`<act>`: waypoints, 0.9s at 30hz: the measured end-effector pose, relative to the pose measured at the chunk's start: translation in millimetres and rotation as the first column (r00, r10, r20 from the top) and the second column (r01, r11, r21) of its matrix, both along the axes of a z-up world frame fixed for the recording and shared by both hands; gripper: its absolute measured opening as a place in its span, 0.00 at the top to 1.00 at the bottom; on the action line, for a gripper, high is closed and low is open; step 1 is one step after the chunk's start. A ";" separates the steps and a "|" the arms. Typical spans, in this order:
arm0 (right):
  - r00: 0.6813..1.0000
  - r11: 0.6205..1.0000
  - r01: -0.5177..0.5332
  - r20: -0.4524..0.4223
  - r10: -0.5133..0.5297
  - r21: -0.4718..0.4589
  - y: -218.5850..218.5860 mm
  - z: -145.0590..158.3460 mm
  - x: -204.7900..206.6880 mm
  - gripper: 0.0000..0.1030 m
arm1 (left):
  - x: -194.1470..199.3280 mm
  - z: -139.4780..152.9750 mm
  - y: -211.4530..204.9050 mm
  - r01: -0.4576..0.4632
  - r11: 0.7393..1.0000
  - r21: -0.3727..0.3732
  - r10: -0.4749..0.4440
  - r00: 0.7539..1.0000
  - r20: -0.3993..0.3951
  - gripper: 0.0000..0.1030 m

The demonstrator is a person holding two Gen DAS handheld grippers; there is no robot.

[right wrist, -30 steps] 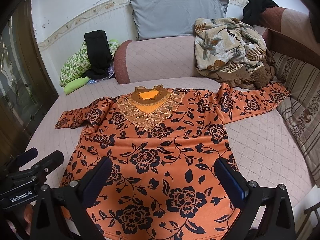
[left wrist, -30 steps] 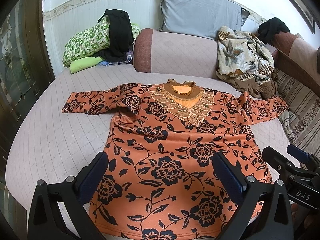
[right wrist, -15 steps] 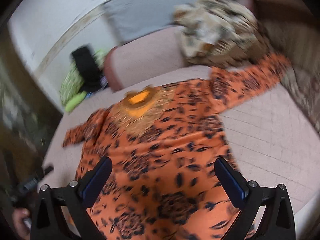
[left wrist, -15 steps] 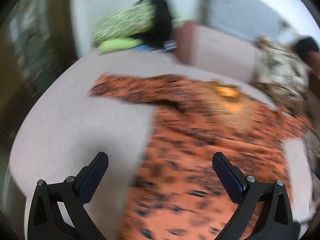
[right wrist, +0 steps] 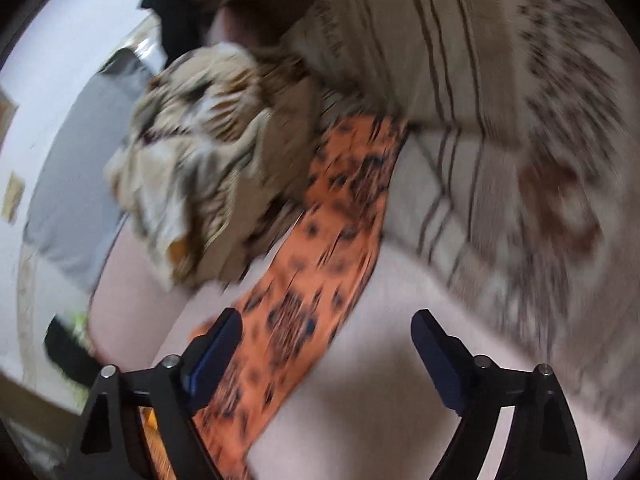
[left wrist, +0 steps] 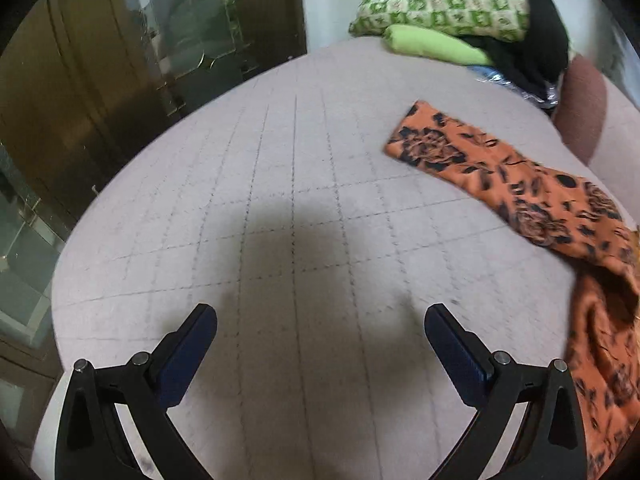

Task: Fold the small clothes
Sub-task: 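Grasp the blouse sleeve cuff with the right gripper and lift it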

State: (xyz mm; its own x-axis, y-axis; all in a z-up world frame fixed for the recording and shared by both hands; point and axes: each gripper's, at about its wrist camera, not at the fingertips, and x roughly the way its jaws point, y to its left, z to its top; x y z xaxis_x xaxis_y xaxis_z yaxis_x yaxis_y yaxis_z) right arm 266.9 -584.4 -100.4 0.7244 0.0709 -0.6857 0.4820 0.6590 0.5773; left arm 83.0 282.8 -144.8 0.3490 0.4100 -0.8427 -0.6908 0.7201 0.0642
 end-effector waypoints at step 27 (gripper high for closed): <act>0.914 0.870 -0.249 0.195 0.357 -0.425 147.2 143.6 92.9 0.95 | -14.2 -19.0 -2.4 -0.014 0.999 0.052 0.009 0.995 0.097 0.00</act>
State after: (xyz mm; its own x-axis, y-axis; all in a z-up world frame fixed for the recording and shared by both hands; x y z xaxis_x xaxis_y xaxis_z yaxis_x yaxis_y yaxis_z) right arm 359.8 -437.2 43.1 0.8643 0.0872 -0.4954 0.0907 0.9417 0.3239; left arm 68.8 280.5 -163.8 0.4232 0.4573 -0.7822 -0.7036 0.7097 0.0342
